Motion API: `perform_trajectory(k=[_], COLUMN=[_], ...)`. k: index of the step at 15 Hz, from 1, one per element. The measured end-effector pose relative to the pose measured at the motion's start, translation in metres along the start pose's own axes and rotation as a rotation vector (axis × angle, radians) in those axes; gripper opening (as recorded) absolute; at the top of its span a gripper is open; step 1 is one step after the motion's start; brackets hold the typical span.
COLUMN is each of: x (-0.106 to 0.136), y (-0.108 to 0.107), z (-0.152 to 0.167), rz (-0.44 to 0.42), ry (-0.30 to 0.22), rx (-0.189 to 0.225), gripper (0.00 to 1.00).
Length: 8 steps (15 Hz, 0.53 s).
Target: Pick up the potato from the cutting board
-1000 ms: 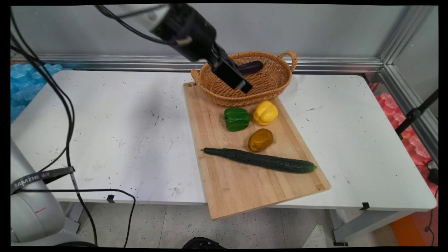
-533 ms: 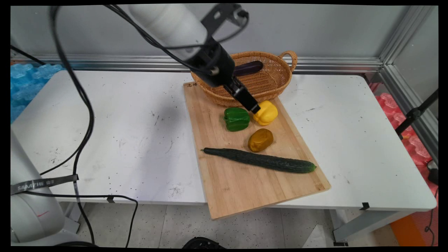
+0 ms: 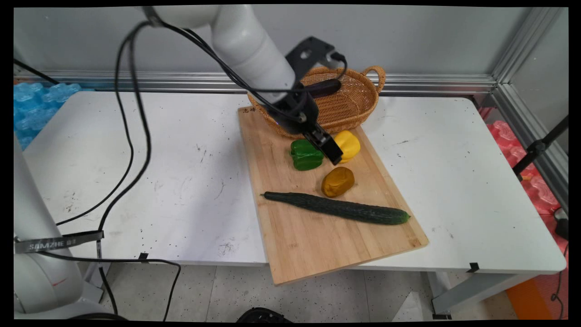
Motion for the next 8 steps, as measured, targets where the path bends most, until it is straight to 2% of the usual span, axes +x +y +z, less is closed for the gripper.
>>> perform_trajectory(k=[8], x=[0.013], y=[0.012], z=[0.055], rz=[-0.025], ry=[-0.084], rx=[0.043], gripper=[1.00])
